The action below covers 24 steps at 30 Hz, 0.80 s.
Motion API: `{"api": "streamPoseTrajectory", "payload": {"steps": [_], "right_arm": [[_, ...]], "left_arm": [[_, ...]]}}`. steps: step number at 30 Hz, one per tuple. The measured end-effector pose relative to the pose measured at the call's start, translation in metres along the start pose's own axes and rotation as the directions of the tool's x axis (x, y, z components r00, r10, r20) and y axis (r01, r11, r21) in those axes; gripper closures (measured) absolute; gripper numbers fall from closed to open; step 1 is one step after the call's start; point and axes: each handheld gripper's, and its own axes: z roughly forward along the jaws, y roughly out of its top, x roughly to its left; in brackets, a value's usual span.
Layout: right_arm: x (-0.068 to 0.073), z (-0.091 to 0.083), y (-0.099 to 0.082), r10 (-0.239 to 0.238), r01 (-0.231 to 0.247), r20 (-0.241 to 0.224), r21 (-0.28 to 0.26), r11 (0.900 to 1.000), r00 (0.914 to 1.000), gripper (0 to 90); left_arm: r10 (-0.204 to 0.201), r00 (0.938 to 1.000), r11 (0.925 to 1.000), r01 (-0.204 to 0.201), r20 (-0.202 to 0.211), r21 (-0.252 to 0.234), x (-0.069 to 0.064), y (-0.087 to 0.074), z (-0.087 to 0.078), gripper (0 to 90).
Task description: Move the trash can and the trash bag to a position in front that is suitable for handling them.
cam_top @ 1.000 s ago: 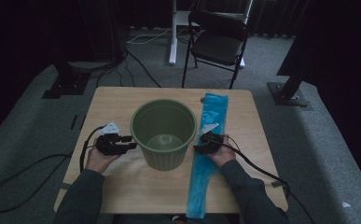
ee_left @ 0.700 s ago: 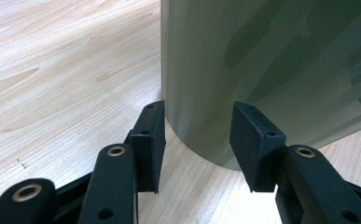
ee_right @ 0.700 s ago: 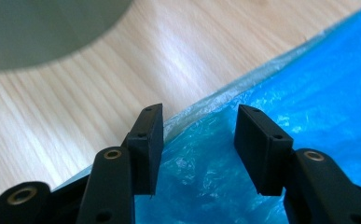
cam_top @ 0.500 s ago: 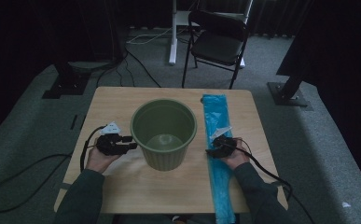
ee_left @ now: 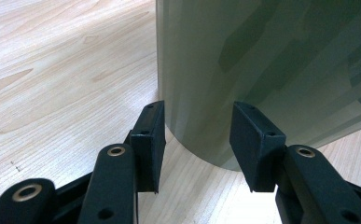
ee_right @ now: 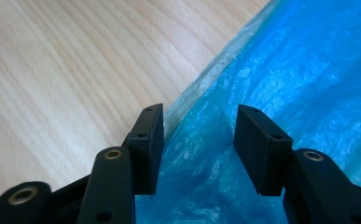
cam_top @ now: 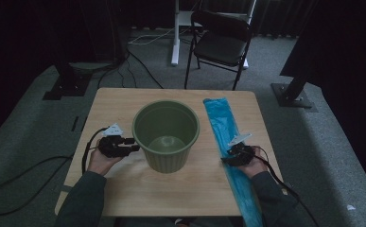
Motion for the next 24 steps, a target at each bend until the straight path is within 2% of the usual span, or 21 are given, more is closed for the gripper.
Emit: {"api": "streamPoseTrajectory", "payload": {"steps": [6,8,13,18,24], "right_arm": [[-0.003,-0.013,-0.017,0.013,-0.013,-0.002,0.018,0.9998,0.9999,53.0],[-0.003,-0.016,-0.022,0.003,-0.003,-0.012,0.022,0.9998,0.9999,53.4],[0.000,-0.024,-0.021,-0.004,0.004,-0.029,-0.022,0.9998,0.9996,51.6],[0.003,-0.025,0.005,-0.019,0.017,-0.026,-0.072,0.9972,0.9995,50.2],[0.004,-0.014,0.025,-0.021,0.019,-0.020,-0.089,0.9959,0.9996,48.6]], "left_arm": [[-0.001,1.0000,1.0000,0.001,0.002,0.002,0.000,0.000,0.000,55.2],[-0.002,1.0000,1.0000,0.002,0.003,0.004,0.000,0.000,0.001,55.3],[-0.003,1.0000,1.0000,0.003,0.004,0.006,0.001,0.000,0.001,55.2],[0.002,1.0000,1.0000,-0.002,0.003,0.005,0.000,-0.001,0.000,55.2],[0.002,1.0000,1.0000,-0.002,0.003,0.007,0.001,-0.001,0.000,55.2]]}}
